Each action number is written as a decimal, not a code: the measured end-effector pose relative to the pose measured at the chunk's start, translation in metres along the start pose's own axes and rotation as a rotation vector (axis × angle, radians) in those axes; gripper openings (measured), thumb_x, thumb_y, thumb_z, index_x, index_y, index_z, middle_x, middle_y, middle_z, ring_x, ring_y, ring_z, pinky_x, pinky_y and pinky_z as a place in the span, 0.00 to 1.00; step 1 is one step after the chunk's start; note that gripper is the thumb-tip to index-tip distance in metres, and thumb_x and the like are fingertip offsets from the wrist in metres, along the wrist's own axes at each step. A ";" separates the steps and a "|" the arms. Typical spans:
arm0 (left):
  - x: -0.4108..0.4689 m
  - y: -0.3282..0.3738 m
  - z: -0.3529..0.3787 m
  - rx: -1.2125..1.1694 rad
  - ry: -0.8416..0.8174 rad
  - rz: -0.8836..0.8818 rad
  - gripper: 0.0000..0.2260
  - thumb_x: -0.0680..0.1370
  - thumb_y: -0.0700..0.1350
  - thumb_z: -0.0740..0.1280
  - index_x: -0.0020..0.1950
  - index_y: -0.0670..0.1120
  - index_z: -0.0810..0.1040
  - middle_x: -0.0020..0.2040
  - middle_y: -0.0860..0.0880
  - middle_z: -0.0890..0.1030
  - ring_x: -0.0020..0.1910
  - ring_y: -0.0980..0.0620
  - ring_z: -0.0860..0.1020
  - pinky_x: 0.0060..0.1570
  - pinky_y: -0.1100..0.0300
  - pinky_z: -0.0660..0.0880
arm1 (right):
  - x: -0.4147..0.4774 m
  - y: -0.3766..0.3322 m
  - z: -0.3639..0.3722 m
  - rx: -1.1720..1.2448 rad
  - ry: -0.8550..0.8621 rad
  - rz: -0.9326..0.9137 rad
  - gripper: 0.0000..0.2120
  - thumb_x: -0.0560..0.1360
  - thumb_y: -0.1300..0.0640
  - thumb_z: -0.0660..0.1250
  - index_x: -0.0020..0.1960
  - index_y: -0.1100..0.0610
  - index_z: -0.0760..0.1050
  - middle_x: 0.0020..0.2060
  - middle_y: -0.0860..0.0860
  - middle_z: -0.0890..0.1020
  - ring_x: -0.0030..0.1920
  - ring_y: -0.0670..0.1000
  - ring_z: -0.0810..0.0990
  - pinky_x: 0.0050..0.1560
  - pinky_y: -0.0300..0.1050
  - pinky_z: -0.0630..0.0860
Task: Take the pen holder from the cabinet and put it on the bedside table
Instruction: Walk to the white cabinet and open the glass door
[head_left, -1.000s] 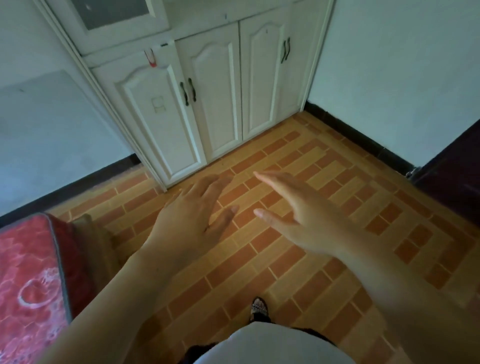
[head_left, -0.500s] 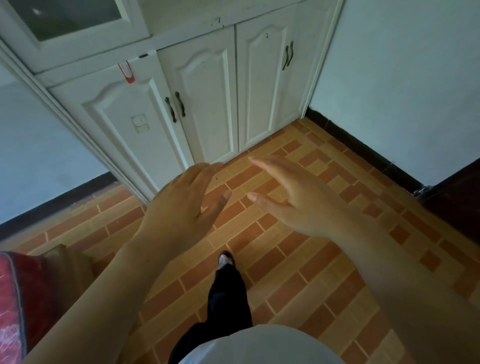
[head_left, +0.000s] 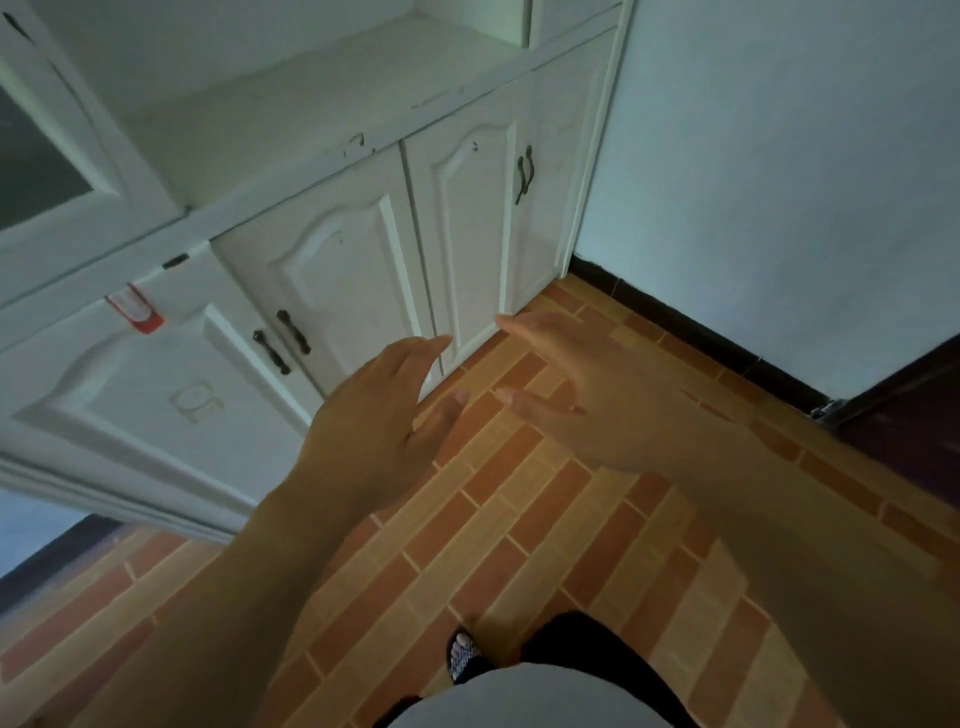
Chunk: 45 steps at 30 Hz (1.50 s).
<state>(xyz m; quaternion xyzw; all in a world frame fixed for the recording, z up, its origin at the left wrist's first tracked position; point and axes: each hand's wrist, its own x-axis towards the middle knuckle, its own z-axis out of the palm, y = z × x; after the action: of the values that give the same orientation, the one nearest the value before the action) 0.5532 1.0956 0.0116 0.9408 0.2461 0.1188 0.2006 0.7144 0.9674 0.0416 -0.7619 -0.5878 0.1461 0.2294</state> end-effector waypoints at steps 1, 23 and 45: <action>0.015 -0.005 0.002 -0.001 -0.011 0.009 0.28 0.76 0.63 0.47 0.70 0.49 0.64 0.67 0.49 0.71 0.63 0.50 0.71 0.58 0.57 0.65 | 0.010 0.007 -0.005 -0.006 0.009 0.007 0.27 0.76 0.42 0.57 0.72 0.46 0.56 0.70 0.43 0.64 0.66 0.44 0.63 0.58 0.37 0.58; 0.397 -0.043 0.028 0.062 -0.058 -0.058 0.29 0.74 0.64 0.49 0.72 0.53 0.60 0.71 0.52 0.66 0.68 0.52 0.66 0.66 0.51 0.64 | 0.319 0.244 -0.101 0.141 0.075 -0.026 0.33 0.71 0.33 0.53 0.71 0.48 0.59 0.68 0.47 0.69 0.65 0.50 0.69 0.63 0.48 0.67; 0.721 -0.127 -0.025 0.105 0.037 0.195 0.29 0.73 0.64 0.47 0.71 0.54 0.60 0.72 0.52 0.65 0.69 0.51 0.65 0.65 0.54 0.61 | 0.580 0.329 -0.196 -0.016 0.341 0.156 0.30 0.72 0.36 0.52 0.71 0.48 0.58 0.70 0.46 0.65 0.69 0.48 0.64 0.66 0.47 0.60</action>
<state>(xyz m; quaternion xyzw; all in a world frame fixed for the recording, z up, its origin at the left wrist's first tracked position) 1.1053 1.5731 0.0680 0.9671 0.1631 0.1421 0.1340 1.2379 1.4243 0.0646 -0.8209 -0.4805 0.0274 0.3074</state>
